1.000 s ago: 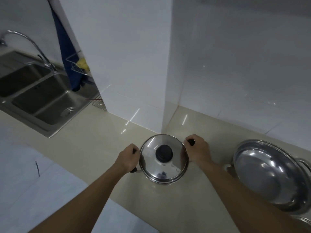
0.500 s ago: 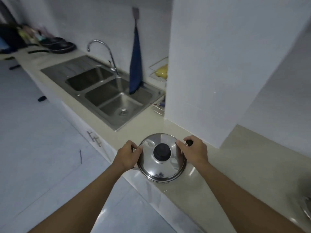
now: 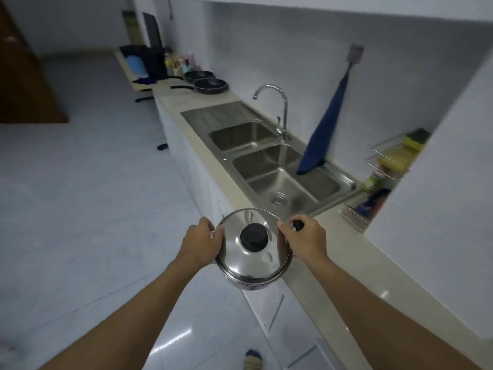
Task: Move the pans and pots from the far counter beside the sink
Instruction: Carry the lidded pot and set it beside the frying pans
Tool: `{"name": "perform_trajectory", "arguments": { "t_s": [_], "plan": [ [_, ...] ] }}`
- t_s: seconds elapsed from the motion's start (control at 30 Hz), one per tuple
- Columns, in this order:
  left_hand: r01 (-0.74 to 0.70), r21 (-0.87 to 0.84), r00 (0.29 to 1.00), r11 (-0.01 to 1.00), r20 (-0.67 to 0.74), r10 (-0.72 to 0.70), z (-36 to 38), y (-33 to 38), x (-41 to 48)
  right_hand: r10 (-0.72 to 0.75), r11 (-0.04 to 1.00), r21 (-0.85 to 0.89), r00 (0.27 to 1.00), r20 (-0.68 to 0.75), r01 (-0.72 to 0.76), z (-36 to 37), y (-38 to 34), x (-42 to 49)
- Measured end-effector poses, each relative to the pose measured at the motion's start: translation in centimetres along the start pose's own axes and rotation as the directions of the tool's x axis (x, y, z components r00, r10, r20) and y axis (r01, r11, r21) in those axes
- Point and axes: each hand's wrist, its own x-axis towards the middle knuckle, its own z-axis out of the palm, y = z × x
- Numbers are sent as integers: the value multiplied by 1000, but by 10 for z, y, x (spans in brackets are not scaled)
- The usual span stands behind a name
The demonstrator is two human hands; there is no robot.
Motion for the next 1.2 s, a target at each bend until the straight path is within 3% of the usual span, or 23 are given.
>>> {"name": "perform_trajectory", "arguments": {
  "t_s": [0.23, 0.67, 1.2],
  "plan": [
    [83, 41, 990, 996, -121, -77, -46, -44, 89, -79, 997, 18, 992, 101, 77, 94, -59, 73],
    [214, 45, 966, 976, -159, -205, -119, -90, 267, -143, 990, 25, 955, 262, 141, 231, -157, 224],
    [112, 50, 989, 992, -103, -106, -240, -174, 508, -85, 996, 23, 985, 152, 83, 416, -288, 350]
  ]
}}
